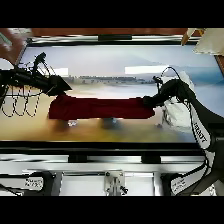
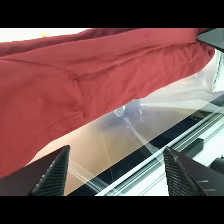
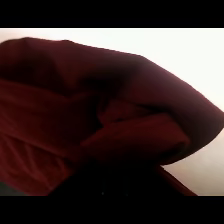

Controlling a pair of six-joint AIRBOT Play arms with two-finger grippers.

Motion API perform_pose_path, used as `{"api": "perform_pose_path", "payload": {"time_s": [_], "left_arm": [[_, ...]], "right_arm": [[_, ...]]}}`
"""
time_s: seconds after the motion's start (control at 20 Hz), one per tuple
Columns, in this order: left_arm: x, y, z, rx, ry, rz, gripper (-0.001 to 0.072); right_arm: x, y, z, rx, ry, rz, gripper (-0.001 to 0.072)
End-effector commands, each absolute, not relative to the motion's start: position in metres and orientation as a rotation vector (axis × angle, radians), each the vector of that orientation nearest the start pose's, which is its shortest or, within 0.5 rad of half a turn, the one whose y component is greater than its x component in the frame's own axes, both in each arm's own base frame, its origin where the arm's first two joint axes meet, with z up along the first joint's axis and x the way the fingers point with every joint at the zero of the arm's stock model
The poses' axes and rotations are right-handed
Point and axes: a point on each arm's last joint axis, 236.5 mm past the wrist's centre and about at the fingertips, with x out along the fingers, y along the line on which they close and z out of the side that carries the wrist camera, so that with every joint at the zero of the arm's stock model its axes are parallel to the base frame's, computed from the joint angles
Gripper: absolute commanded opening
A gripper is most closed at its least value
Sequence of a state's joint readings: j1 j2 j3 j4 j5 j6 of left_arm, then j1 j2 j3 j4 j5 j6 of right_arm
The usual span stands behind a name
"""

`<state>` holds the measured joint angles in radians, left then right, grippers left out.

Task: Fold the shirts.

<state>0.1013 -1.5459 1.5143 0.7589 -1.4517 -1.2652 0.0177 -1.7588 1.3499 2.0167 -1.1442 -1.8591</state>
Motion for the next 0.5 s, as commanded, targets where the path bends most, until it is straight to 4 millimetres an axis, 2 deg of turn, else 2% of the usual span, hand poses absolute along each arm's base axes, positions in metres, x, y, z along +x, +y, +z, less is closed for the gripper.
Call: {"api": "perform_pose_path", "payload": {"time_s": [0.0, 0.1, 0.15, 0.2, 0.3, 0.35, 0.45], "left_arm": [[0.431, -0.132, 0.081, -0.484, 1.215, -0.678, 0.0688], [0.447, -0.139, 0.077, -0.487, 1.170, -0.650, 0.0292], [0.452, -0.147, 0.073, -0.486, 1.160, -0.646, 0.0157], [0.453, -0.158, 0.066, -0.478, 1.166, -0.657, 0.0095], [0.447, -0.188, 0.050, -0.455, 1.208, -0.701, 0.0088], [0.441, -0.204, 0.042, -0.440, 1.237, -0.729, 0.0036], [0.426, -0.241, 0.023, -0.400, 1.291, -0.787, 0.0034]], "right_arm": [[0.430, 0.102, -0.073, 0.197, 1.404, 0.418, 0.0078], [0.435, 0.099, -0.039, 0.186, 1.327, 0.413, 0.0077], [0.436, 0.097, -0.023, 0.170, 1.292, 0.412, 0.0077], [0.435, 0.097, -0.006, 0.168, 1.259, 0.411, 0.0077], [0.430, 0.098, 0.021, 0.180, 1.218, 0.401, 0.0077], [0.426, 0.099, 0.032, 0.187, 1.210, 0.399, 0.0077], [0.414, 0.100, 0.052, 0.206, 1.207, 0.396, 0.0077]]}}
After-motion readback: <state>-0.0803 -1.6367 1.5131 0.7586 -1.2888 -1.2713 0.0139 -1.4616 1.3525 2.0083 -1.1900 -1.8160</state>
